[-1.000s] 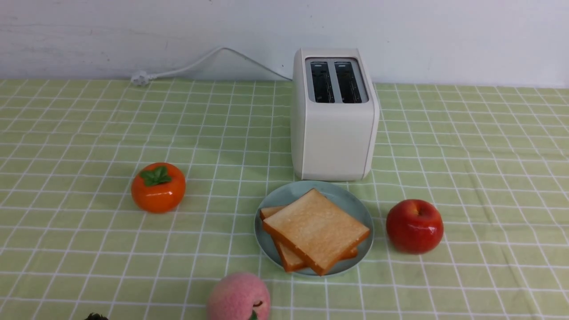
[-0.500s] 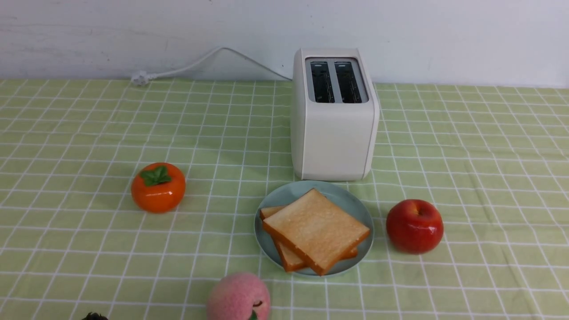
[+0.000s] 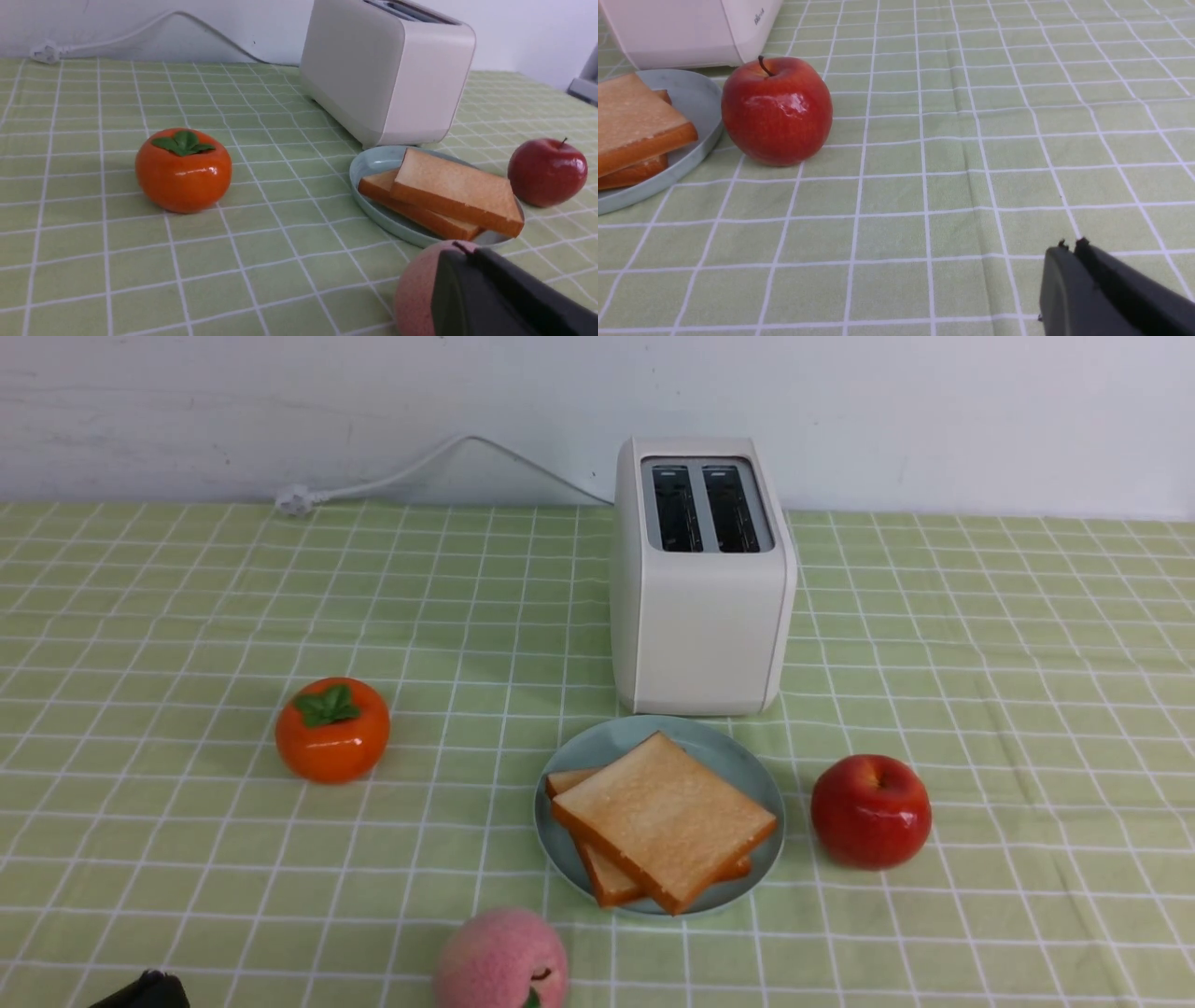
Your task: Take toasted bread from bread machine on green coffee tablecloth place on plate.
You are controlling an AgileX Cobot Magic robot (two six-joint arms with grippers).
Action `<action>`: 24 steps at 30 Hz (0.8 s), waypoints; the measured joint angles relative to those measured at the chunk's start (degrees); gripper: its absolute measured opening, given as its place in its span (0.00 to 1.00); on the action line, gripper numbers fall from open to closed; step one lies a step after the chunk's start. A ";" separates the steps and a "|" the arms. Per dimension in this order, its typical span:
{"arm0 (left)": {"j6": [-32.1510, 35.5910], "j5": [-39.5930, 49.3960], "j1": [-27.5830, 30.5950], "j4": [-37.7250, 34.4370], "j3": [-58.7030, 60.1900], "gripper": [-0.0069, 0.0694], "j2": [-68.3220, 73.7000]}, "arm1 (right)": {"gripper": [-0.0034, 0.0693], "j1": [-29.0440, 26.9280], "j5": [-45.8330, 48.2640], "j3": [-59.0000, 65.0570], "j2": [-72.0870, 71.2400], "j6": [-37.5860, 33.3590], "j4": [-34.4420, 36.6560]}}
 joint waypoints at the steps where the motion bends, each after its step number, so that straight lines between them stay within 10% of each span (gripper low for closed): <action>1: -1.92 0.21 0.00 3.03 0.00 0.07 0.00 | 0.07 0.00 0.00 0.00 0.00 0.00 0.00; 7: -18.97 0.69 0.00 21.29 -0.10 0.07 0.00 | 0.08 0.00 0.00 0.00 0.00 0.00 0.00; 24: -26.55 2.21 13.65 24.70 0.70 0.07 -3.92 | 0.11 0.00 0.00 0.00 0.00 0.00 0.04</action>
